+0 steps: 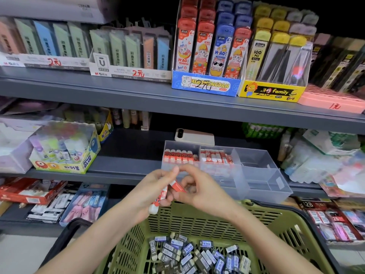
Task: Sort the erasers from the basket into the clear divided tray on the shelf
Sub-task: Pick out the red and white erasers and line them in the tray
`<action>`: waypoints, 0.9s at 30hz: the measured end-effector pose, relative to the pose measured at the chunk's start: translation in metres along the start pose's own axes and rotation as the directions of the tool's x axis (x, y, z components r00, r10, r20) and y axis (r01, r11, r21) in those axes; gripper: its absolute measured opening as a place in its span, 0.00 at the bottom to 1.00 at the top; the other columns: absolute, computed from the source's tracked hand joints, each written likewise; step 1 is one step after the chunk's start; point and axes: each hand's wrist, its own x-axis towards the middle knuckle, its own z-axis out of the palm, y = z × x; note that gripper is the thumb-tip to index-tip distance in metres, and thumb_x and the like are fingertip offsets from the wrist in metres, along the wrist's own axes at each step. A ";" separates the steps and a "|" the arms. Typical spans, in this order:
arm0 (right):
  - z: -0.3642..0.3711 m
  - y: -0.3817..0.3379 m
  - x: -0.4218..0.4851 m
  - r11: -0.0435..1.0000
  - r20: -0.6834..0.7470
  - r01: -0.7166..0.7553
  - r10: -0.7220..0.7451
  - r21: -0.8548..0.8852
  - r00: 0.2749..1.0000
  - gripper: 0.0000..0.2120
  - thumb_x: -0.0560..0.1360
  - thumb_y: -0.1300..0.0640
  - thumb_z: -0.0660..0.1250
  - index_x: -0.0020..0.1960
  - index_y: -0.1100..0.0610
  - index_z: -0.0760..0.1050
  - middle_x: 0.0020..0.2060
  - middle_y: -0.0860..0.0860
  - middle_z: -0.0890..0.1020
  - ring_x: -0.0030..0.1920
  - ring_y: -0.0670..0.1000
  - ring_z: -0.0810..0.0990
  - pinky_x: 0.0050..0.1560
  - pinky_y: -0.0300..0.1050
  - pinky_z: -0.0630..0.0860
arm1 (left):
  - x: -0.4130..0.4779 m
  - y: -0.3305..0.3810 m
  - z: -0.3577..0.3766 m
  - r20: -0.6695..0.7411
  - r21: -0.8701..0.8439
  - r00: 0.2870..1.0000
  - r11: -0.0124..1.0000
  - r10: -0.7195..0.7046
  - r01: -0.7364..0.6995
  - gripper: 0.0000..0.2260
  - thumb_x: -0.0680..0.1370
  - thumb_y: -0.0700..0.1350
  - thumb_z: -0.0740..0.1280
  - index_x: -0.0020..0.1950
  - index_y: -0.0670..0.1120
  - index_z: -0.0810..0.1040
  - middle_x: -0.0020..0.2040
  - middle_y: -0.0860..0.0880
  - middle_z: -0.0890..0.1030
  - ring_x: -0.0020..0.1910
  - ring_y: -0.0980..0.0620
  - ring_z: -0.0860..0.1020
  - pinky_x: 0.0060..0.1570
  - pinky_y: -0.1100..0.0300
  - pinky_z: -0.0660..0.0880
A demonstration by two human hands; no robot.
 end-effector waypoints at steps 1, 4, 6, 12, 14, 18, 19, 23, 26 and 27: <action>-0.002 -0.001 0.000 1.000 0.024 0.018 -0.018 -0.015 1.000 0.15 0.73 0.56 0.69 0.58 0.48 0.71 0.36 0.46 0.79 0.33 0.40 0.76 0.38 0.37 0.72 | 0.000 0.000 0.001 -0.007 0.028 1.000 1.000 0.013 -0.012 0.23 0.68 0.59 0.69 0.46 0.40 0.71 0.28 0.46 0.77 0.23 0.56 0.71 0.20 0.67 0.65; -0.008 0.002 0.002 0.999 0.012 0.026 -0.026 -0.027 1.000 0.13 0.77 0.57 0.65 0.60 0.49 0.71 0.40 0.46 0.81 0.43 0.48 0.81 0.46 0.43 0.78 | 0.001 0.002 0.000 -0.012 -0.024 1.000 1.000 0.017 -0.017 0.22 0.68 0.56 0.70 0.48 0.39 0.72 0.30 0.45 0.79 0.24 0.55 0.73 0.19 0.67 0.66; -0.017 0.007 0.010 1.000 -0.107 0.002 -0.002 -0.002 0.994 0.09 0.79 0.60 0.60 0.58 0.51 0.68 0.43 0.49 0.81 0.45 0.52 0.81 0.51 0.52 0.78 | 0.003 0.003 -0.004 -0.030 -0.126 0.999 0.992 -0.022 0.018 0.16 0.68 0.49 0.72 0.47 0.39 0.72 0.31 0.44 0.78 0.23 0.55 0.72 0.19 0.67 0.66; -0.048 0.028 0.049 0.996 -0.448 -0.022 0.059 0.089 0.892 0.07 0.78 0.53 0.62 0.53 0.52 0.78 0.37 0.39 0.81 0.36 0.36 0.77 0.42 0.35 0.75 | 0.004 0.010 -0.011 -0.001 -0.541 0.988 0.831 -0.156 0.130 0.08 0.67 0.34 0.67 0.45 0.37 0.74 0.32 0.41 0.77 0.27 0.51 0.75 0.22 0.65 0.72; -0.052 0.031 0.061 0.994 -0.482 0.009 0.045 0.108 0.875 0.09 0.77 0.55 0.65 0.54 0.53 0.80 0.35 0.37 0.80 0.36 0.35 0.77 0.36 0.29 0.72 | 0.004 0.013 -0.010 -0.017 -0.608 0.986 0.785 -0.166 0.121 0.05 0.73 0.34 0.65 0.47 0.34 0.75 0.35 0.39 0.81 0.30 0.47 0.80 0.25 0.61 0.77; -0.051 0.039 0.082 1.000 -0.518 -0.007 -0.001 -0.013 0.855 0.09 0.75 0.59 0.67 0.55 0.56 0.81 0.36 0.38 0.75 0.36 0.37 0.76 0.38 0.30 0.71 | 0.006 0.017 -0.012 -0.050 -0.594 0.981 0.795 -0.188 0.122 0.08 0.78 0.40 0.63 0.51 0.35 0.74 0.47 0.37 0.84 0.39 0.44 0.84 0.26 0.58 0.79; -0.051 0.042 0.087 0.993 -0.528 -0.055 -0.010 -0.107 0.849 0.09 0.75 0.60 0.66 0.55 0.56 0.80 0.35 0.39 0.74 0.38 0.40 0.76 0.41 0.35 0.71 | 0.006 0.017 -0.014 -0.043 -0.592 0.979 0.794 -0.202 0.138 0.07 0.77 0.41 0.64 0.51 0.37 0.73 0.48 0.37 0.84 0.39 0.44 0.84 0.22 0.62 0.77; -0.047 0.051 0.095 0.887 -0.545 -0.225 -0.037 -0.404 0.837 0.11 0.75 0.58 0.64 0.57 0.55 0.75 0.46 0.54 0.78 0.48 0.54 0.75 0.46 0.38 0.69 | 0.005 0.016 -0.021 -0.034 -0.602 0.972 0.781 -0.232 0.165 0.11 0.70 0.42 0.69 0.49 0.42 0.71 0.44 0.38 0.84 0.29 0.50 0.80 0.14 0.68 0.65; -0.049 0.052 0.097 0.844 -0.504 -0.242 -0.039 -0.479 0.863 0.10 0.75 0.56 0.64 0.56 0.55 0.76 0.49 0.55 0.79 0.53 0.56 0.75 0.55 0.44 0.72 | 0.008 0.016 -0.024 -0.030 -0.568 0.977 0.808 -0.211 0.157 0.13 0.67 0.44 0.71 0.47 0.42 0.72 0.37 0.41 0.81 0.26 0.52 0.76 0.14 0.67 0.64; -0.052 0.052 0.098 0.831 -0.476 -0.246 -0.025 -0.498 0.879 0.09 0.75 0.55 0.65 0.55 0.54 0.76 0.48 0.53 0.80 0.55 0.55 0.74 0.58 0.44 0.70 | 0.008 0.016 -0.025 -0.029 -0.540 0.978 0.827 -0.205 0.157 0.14 0.67 0.45 0.71 0.47 0.42 0.72 0.36 0.43 0.80 0.26 0.53 0.75 0.14 0.67 0.64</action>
